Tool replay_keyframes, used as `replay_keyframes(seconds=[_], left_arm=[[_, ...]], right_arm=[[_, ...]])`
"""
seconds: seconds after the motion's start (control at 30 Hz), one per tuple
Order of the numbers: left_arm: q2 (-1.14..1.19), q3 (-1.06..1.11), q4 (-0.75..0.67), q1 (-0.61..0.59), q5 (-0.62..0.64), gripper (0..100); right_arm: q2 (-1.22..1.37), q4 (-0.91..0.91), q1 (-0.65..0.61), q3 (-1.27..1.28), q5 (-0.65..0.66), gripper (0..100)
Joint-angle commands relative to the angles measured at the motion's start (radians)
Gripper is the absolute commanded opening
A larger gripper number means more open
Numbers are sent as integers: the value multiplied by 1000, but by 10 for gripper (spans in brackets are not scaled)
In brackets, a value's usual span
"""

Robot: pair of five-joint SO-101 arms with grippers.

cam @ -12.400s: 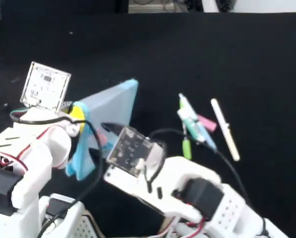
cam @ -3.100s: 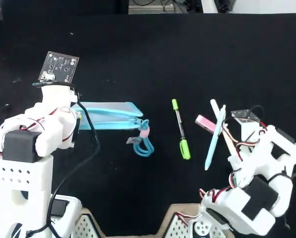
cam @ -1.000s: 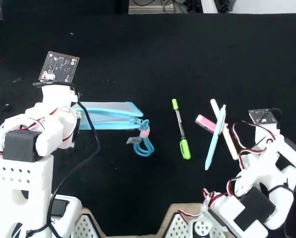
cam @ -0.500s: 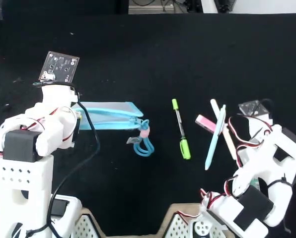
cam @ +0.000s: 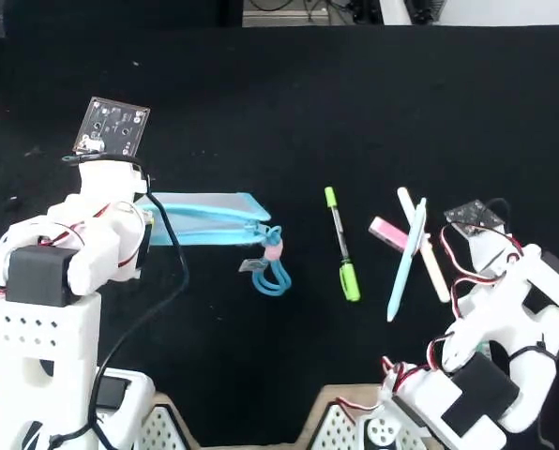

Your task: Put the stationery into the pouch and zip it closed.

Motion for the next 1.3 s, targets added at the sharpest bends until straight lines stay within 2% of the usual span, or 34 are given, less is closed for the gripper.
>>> replay_keyframes(seconds=[0.0, 0.07, 0.27, 0.43, 0.5, 0.57, 0.63, 0.73, 0.93, 1.0, 1.17, 1.27], left_arm=[[8, 13, 6, 16, -8, 30], [8, 13, 6, 15, -8, 30], [8, 13, 6, 15, -8, 30], [8, 13, 6, 15, -8, 30], [8, 13, 6, 15, -8, 30], [8, 13, 6, 15, -8, 30], [8, 13, 6, 15, -8, 30], [8, 13, 6, 18, -8, 30], [8, 13, 6, 19, -8, 30], [8, 13, 6, 19, -8, 30], [8, 27, 5, 21, -8, 30], [8, 36, 3, 21, -8, 30]], right_arm=[[-38, 3, 20, 22, 11, 191], [-38, 2, 18, 51, -3, 191], [-39, -161, 18, 102, -203, 191], [-39, -195, 17, 130, -209, 188], [-39, -196, 18, 125, -210, 135], [-47, -196, 18, 125, -212, 10], [-50, -189, 18, 114, -212, 28], [-84, -103, 18, 47, -212, 11], [-225, 319, -35, -180, -212, 10], [-288, 404, -69, -226, -210, 10], [-466, 425, -161, -186, -219, 10], [-568, 422, -219, -174, -287, 10]])
